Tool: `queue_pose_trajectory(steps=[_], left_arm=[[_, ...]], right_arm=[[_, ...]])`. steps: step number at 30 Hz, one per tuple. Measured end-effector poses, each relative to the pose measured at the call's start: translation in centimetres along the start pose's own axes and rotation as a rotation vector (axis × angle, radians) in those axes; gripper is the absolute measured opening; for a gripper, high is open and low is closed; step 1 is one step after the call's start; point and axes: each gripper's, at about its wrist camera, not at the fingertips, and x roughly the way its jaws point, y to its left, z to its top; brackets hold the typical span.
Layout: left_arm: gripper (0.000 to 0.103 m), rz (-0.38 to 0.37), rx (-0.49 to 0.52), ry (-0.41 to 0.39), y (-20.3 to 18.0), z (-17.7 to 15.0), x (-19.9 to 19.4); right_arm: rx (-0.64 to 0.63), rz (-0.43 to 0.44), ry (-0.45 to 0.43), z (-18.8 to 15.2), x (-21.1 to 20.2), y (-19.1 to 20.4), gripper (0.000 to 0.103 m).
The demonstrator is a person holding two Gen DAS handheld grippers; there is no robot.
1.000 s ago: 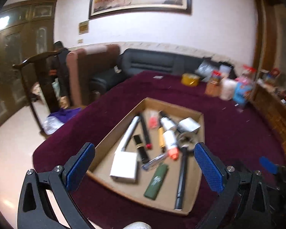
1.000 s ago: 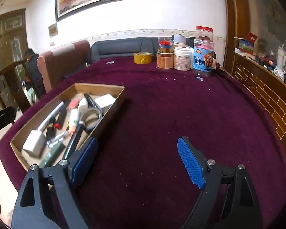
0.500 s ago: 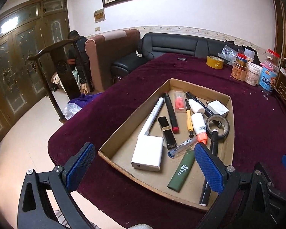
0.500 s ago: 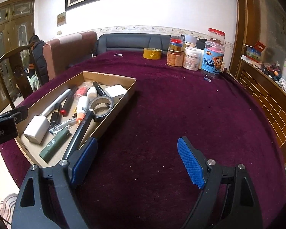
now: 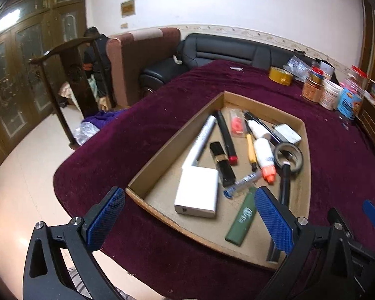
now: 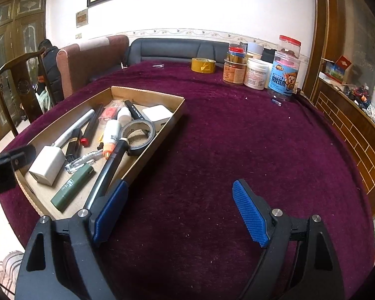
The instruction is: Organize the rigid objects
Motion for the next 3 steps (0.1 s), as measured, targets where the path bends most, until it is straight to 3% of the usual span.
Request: queue_pose_trajectory(steps=[3], left_arm=[[0.102, -0.067, 0.013, 0.048, -0.5, 0.1, 0.2]], right_arm=[[0.028, 0.009, 0.012, 0.4, 0.2, -1.3, 0.087]])
